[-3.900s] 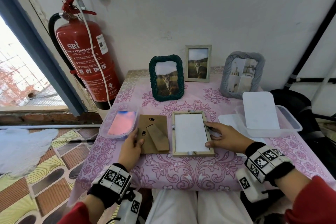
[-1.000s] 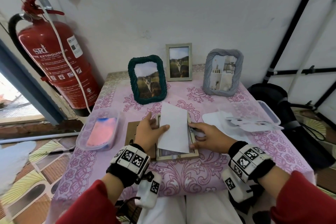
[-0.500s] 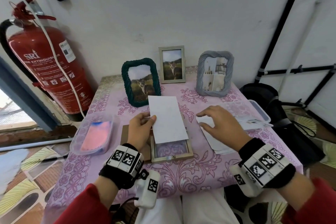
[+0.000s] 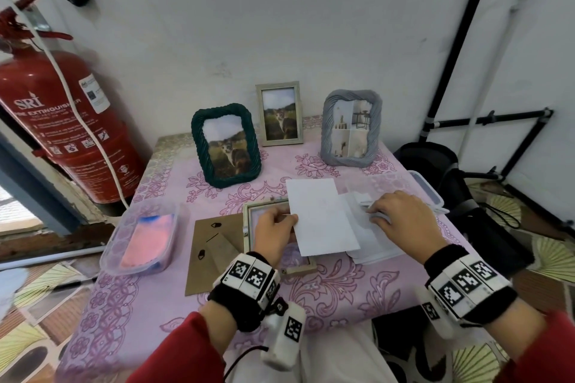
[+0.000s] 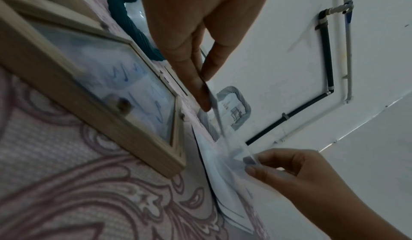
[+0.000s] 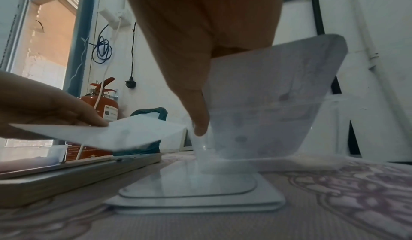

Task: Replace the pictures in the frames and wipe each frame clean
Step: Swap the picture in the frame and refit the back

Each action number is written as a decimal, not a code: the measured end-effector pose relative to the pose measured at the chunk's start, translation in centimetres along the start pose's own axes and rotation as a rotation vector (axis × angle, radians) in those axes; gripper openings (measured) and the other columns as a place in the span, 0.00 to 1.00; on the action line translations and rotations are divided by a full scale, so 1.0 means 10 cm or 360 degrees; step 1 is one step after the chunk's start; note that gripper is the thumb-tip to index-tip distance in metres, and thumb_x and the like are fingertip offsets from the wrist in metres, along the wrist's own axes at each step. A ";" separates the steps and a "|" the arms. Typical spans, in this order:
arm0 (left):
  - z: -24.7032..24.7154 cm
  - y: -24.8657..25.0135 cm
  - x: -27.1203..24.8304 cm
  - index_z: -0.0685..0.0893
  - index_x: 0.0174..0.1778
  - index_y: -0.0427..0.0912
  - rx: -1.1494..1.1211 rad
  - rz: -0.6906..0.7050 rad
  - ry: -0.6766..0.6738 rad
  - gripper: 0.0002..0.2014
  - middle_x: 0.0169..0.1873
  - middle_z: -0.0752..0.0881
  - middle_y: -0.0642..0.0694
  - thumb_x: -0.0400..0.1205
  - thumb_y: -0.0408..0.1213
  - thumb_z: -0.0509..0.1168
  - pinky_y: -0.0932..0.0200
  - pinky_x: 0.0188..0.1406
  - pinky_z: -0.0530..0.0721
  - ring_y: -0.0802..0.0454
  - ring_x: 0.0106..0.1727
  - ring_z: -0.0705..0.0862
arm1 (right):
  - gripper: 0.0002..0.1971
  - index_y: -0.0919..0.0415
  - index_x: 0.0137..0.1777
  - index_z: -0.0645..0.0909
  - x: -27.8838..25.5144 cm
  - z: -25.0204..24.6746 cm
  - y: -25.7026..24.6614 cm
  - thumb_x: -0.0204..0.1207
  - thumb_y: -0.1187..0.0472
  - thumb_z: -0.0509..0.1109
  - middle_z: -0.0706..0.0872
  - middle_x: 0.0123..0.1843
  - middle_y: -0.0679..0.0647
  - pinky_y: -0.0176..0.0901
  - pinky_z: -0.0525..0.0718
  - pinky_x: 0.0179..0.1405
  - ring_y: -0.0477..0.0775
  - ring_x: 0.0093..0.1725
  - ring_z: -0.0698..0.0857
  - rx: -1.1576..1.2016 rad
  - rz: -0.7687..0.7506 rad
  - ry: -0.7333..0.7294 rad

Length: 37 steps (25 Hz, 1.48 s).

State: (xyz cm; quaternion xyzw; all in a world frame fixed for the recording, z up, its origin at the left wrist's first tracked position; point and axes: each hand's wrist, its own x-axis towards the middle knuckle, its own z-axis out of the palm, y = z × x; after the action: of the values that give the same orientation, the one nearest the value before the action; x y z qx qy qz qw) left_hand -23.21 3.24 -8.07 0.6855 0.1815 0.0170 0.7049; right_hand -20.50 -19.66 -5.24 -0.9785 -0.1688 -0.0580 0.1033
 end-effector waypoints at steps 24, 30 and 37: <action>0.58 -0.06 0.14 0.81 0.37 0.38 0.1196 0.0276 -0.0330 0.05 0.33 0.80 0.39 0.77 0.34 0.70 0.60 0.40 0.74 0.51 0.37 0.77 | 0.09 0.51 0.55 0.85 -0.12 0.05 0.09 0.77 0.55 0.67 0.87 0.55 0.46 0.44 0.78 0.55 0.51 0.58 0.82 0.0171 -0.0038 0.0025; 0.62 0.03 0.09 0.81 0.60 0.33 0.1018 0.0486 -0.0220 0.15 0.43 0.79 0.41 0.77 0.30 0.70 0.55 0.53 0.82 0.48 0.42 0.80 | 0.18 0.44 0.65 0.80 -0.08 -0.09 0.12 0.74 0.50 0.71 0.85 0.61 0.40 0.43 0.66 0.62 0.48 0.62 0.77 0.0150 -0.0150 -0.0073; 0.80 0.16 -0.07 0.83 0.61 0.45 0.1278 0.1198 -0.0598 0.19 0.54 0.77 0.48 0.73 0.38 0.73 0.60 0.60 0.71 0.52 0.59 0.75 | 0.30 0.42 0.70 0.74 -0.29 -0.41 0.62 0.66 0.47 0.76 0.80 0.64 0.39 0.45 0.62 0.56 0.47 0.64 0.71 0.0026 -0.0037 -0.0103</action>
State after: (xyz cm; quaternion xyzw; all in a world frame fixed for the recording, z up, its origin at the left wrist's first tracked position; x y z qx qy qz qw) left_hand -21.26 -4.53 -6.37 0.9077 -0.2106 0.0743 0.3552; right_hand -21.37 -27.21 -2.80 -0.9770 -0.1838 -0.0263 0.1051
